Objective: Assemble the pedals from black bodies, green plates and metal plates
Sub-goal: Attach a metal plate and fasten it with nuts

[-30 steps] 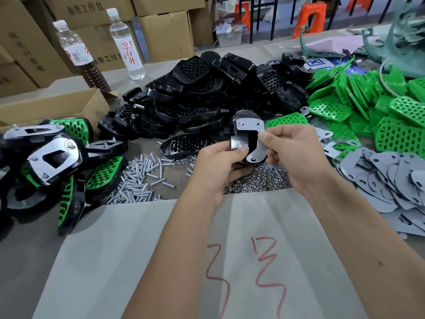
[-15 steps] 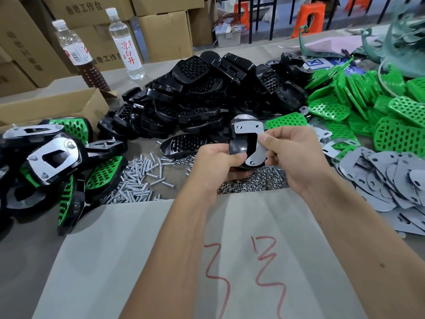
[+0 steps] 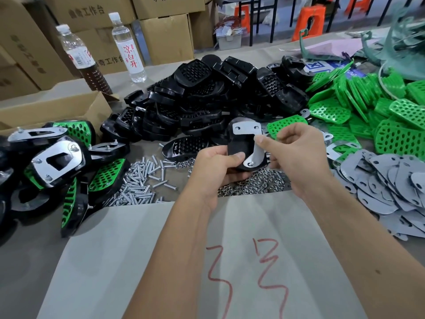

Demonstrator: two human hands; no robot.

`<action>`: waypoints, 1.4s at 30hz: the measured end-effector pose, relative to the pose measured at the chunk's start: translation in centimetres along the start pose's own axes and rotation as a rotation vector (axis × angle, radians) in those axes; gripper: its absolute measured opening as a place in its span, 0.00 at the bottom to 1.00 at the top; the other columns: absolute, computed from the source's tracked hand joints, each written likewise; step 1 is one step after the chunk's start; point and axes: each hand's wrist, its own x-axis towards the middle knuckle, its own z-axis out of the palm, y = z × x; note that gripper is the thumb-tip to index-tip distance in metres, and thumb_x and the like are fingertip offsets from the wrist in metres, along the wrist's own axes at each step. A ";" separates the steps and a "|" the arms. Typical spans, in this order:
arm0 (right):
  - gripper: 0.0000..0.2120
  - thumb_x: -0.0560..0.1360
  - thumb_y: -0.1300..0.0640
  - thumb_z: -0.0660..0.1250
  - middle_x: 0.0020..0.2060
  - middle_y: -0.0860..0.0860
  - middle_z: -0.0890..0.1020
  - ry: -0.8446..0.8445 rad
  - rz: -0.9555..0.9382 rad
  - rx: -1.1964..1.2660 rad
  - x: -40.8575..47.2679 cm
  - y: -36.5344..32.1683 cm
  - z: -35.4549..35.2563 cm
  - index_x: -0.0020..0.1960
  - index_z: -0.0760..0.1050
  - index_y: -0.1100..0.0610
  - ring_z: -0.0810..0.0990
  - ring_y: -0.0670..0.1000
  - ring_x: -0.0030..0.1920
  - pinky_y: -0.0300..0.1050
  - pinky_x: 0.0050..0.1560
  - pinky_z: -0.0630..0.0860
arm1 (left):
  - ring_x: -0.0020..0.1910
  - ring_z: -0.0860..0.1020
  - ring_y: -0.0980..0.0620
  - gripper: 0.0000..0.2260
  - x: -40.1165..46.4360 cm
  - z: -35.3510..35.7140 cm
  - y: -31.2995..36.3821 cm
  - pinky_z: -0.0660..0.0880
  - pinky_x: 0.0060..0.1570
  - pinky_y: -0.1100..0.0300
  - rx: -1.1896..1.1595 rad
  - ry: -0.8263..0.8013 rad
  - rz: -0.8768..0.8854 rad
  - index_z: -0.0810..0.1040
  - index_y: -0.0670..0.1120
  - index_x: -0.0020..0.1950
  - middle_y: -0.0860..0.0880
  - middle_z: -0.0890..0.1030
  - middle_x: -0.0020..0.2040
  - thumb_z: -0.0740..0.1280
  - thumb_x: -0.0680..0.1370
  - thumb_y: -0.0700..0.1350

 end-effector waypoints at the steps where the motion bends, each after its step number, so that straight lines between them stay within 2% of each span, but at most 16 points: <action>1: 0.19 0.68 0.48 0.83 0.37 0.51 0.80 -0.004 0.025 -0.019 0.1 -0.1 -0.2 0.49 0.78 0.55 0.76 0.47 0.24 0.46 0.28 0.77 | 0.41 0.86 0.48 0.06 -0.1 -0.1 0.1 0.82 0.40 0.61 -0.026 -0.003 0.006 0.84 0.38 0.54 0.43 0.87 0.46 0.68 0.81 0.34; 2: 0.19 0.69 0.47 0.82 0.39 0.51 0.81 -0.050 0.049 0.005 0.1 -0.2 -0.3 0.52 0.79 0.54 0.75 0.47 0.26 0.44 0.27 0.74 | 0.40 0.86 0.47 0.06 -0.1 -0.2 0.2 0.82 0.40 0.61 -0.043 -0.012 0.014 0.84 0.38 0.54 0.43 0.88 0.46 0.68 0.81 0.34; 5: 0.08 0.80 0.54 0.72 0.41 0.51 0.85 -0.305 0.023 0.155 -0.1 -0.6 -0.4 0.57 0.84 0.55 0.74 0.47 0.32 0.40 0.24 0.67 | 0.44 0.86 0.47 0.08 -0.3 -0.3 0.4 0.83 0.44 0.58 -0.035 -0.053 0.038 0.84 0.39 0.57 0.42 0.87 0.49 0.68 0.81 0.37; 9: 0.09 0.83 0.61 0.67 0.36 0.48 0.80 -0.374 -0.060 0.178 -0.1 -0.8 -0.5 0.59 0.84 0.56 0.68 0.46 0.32 0.37 0.25 0.61 | 0.50 0.85 0.45 0.09 -0.2 -0.1 0.6 0.83 0.58 0.42 -0.029 -0.006 0.085 0.83 0.40 0.60 0.37 0.86 0.57 0.69 0.81 0.38; 12: 0.10 0.83 0.63 0.66 0.29 0.40 0.78 -0.416 -0.047 0.143 -0.3 -0.6 -0.3 0.59 0.83 0.55 0.68 0.41 0.27 0.34 0.24 0.61 | 0.53 0.85 0.44 0.12 -0.1 0.0 0.7 0.82 0.53 0.45 -0.084 0.059 0.116 0.82 0.44 0.64 0.38 0.84 0.60 0.70 0.81 0.42; 15: 0.10 0.83 0.63 0.66 0.31 0.41 0.82 -0.446 -0.042 0.132 -0.7 -0.5 0.1 0.60 0.83 0.56 0.75 0.40 0.25 0.30 0.24 0.65 | 0.50 0.85 0.47 0.10 0.1 -0.1 0.7 0.82 0.49 0.48 -0.087 0.098 0.137 0.85 0.45 0.61 0.41 0.87 0.56 0.70 0.82 0.44; 17: 0.09 0.82 0.63 0.67 0.34 0.44 0.84 -0.449 -0.044 0.147 -0.7 -0.5 0.2 0.60 0.83 0.57 0.76 0.40 0.26 0.29 0.25 0.67 | 0.48 0.85 0.46 0.09 0.2 -0.2 0.6 0.82 0.48 0.47 -0.117 0.130 0.125 0.86 0.44 0.58 0.40 0.87 0.54 0.70 0.82 0.44; 21: 0.10 0.82 0.63 0.67 0.38 0.45 0.86 -0.445 -0.039 0.140 -0.4 -0.3 0.0 0.62 0.82 0.58 0.78 0.39 0.27 0.29 0.26 0.68 | 0.52 0.85 0.42 0.10 0.3 -0.3 0.7 0.81 0.58 0.39 -0.176 0.199 0.079 0.86 0.43 0.59 0.41 0.87 0.56 0.70 0.82 0.46; 23: 0.11 0.83 0.62 0.67 0.41 0.46 0.87 -0.444 -0.041 0.111 -0.3 -0.1 0.0 0.63 0.82 0.57 0.78 0.39 0.29 0.29 0.27 0.68 | 0.52 0.84 0.42 0.07 0.4 -0.1 0.6 0.81 0.58 0.38 -0.188 0.238 0.069 0.86 0.45 0.57 0.43 0.88 0.55 0.71 0.82 0.45; 26: 0.11 0.82 0.64 0.67 0.41 0.47 0.87 -0.445 -0.030 0.127 -0.4 -0.1 0.2 0.62 0.81 0.58 0.79 0.40 0.29 0.29 0.27 0.69 | 0.46 0.85 0.46 0.04 0.5 0.2 0.4 0.84 0.51 0.45 -0.193 0.274 0.077 0.86 0.48 0.53 0.48 0.88 0.45 0.72 0.82 0.45; 28: 0.10 0.82 0.65 0.67 0.40 0.48 0.87 -0.432 -0.029 0.160 -0.6 -0.2 0.3 0.61 0.80 0.56 0.79 0.41 0.29 0.30 0.27 0.70 | 0.43 0.85 0.49 0.04 0.7 0.4 0.1 0.83 0.46 0.50 -0.192 0.309 0.091 0.87 0.48 0.53 0.49 0.88 0.44 0.72 0.81 0.45; 30: 0.10 0.81 0.66 0.69 0.40 0.48 0.86 -0.404 -0.049 0.146 -0.8 -0.3 0.4 0.57 0.76 0.53 0.78 0.42 0.30 0.33 0.27 0.70 | 0.43 0.84 0.51 0.04 0.9 0.5 -0.2 0.82 0.48 0.50 -0.163 0.367 0.131 0.87 0.46 0.52 0.49 0.87 0.45 0.74 0.81 0.45; 35: 0.08 0.81 0.60 0.70 0.38 0.47 0.80 -0.252 -0.172 0.008 -1.0 -0.1 1.1 0.45 0.74 0.52 0.72 0.49 0.32 0.44 0.27 0.71 | 0.34 0.77 0.60 0.05 1.2 0.8 -0.7 0.74 0.44 0.59 -0.084 0.448 0.184 0.87 0.49 0.44 0.60 0.80 0.31 0.76 0.79 0.48; 37: 0.08 0.80 0.58 0.71 0.37 0.47 0.79 -0.204 -0.195 -0.013 -1.0 0.1 1.3 0.43 0.76 0.53 0.73 0.50 0.32 0.43 0.29 0.74 | 0.33 0.77 0.60 0.06 1.1 0.9 -0.7 0.75 0.42 0.60 -0.086 0.443 0.167 0.87 0.48 0.44 0.59 0.80 0.32 0.76 0.79 0.49; 39: 0.09 0.80 0.59 0.72 0.35 0.46 0.79 -0.202 -0.194 -0.012 -0.8 0.2 1.2 0.42 0.78 0.53 0.73 0.49 0.30 0.41 0.29 0.75 | 0.34 0.79 0.56 0.08 1.2 0.7 -0.6 0.77 0.40 0.59 -0.117 0.420 0.136 0.87 0.47 0.43 0.54 0.82 0.35 0.75 0.79 0.49; 42: 0.10 0.80 0.59 0.72 0.33 0.46 0.79 -0.239 -0.169 0.003 -0.5 0.3 0.9 0.40 0.79 0.51 0.75 0.49 0.30 0.43 0.32 0.76 | 0.40 0.76 0.48 0.08 1.1 0.6 -0.4 0.77 0.45 0.53 -0.168 0.411 0.096 0.86 0.44 0.44 0.44 0.80 0.41 0.74 0.80 0.47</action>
